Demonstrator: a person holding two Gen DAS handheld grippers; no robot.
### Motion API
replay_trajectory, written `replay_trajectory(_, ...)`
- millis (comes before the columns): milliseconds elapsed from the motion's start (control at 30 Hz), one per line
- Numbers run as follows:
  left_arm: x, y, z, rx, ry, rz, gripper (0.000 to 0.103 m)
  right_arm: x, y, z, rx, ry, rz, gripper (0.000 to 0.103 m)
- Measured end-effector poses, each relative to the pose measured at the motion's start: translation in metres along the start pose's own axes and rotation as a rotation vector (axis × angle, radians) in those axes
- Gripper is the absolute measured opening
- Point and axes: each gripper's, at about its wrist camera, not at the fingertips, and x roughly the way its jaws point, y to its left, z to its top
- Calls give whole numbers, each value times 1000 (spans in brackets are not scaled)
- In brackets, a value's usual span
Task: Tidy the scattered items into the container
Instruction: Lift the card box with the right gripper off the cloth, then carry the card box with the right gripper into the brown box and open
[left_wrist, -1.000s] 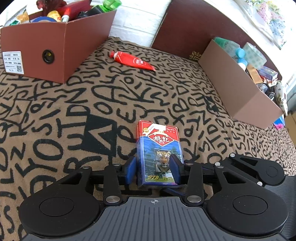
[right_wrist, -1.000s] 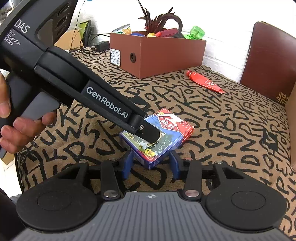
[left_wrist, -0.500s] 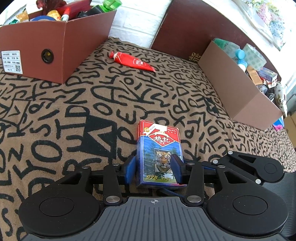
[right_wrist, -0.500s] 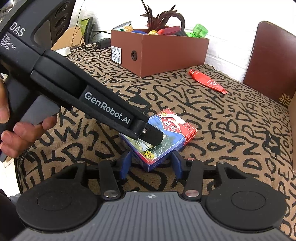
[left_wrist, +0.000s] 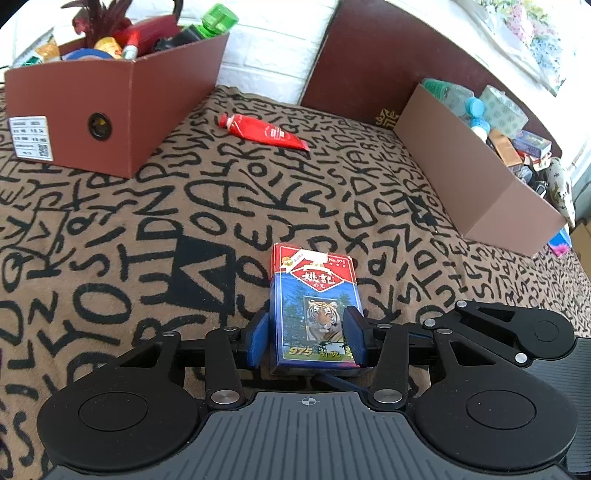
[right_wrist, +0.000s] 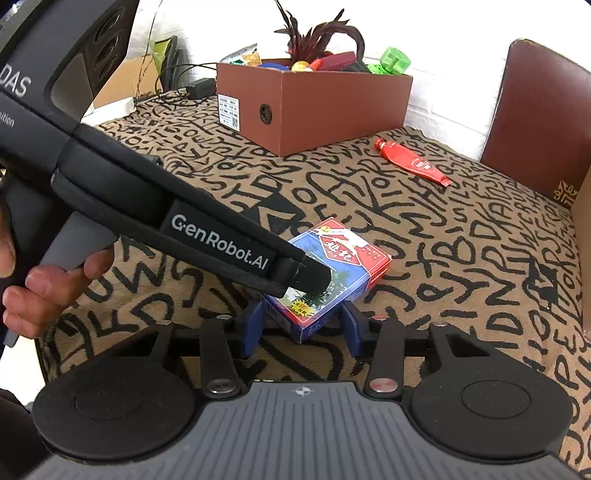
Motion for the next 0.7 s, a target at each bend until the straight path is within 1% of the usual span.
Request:
replay_trajectory(133,-15,3,4,-16,-40,0,48,-9,4,8,-10,-32,4,47)
replay_trajectory(267,-32,3,15,-9,-101,11,48,-17,9,23,-45,-76,-6,47)
replay_trajectory(533,-64,8,54,17,-230,43,48,-24,11,69,-96,-187,-14,47)
replay_trajectory(700,-80,17,82,30,-313,93,48,-19,14,104,-148,-249,-18,47)
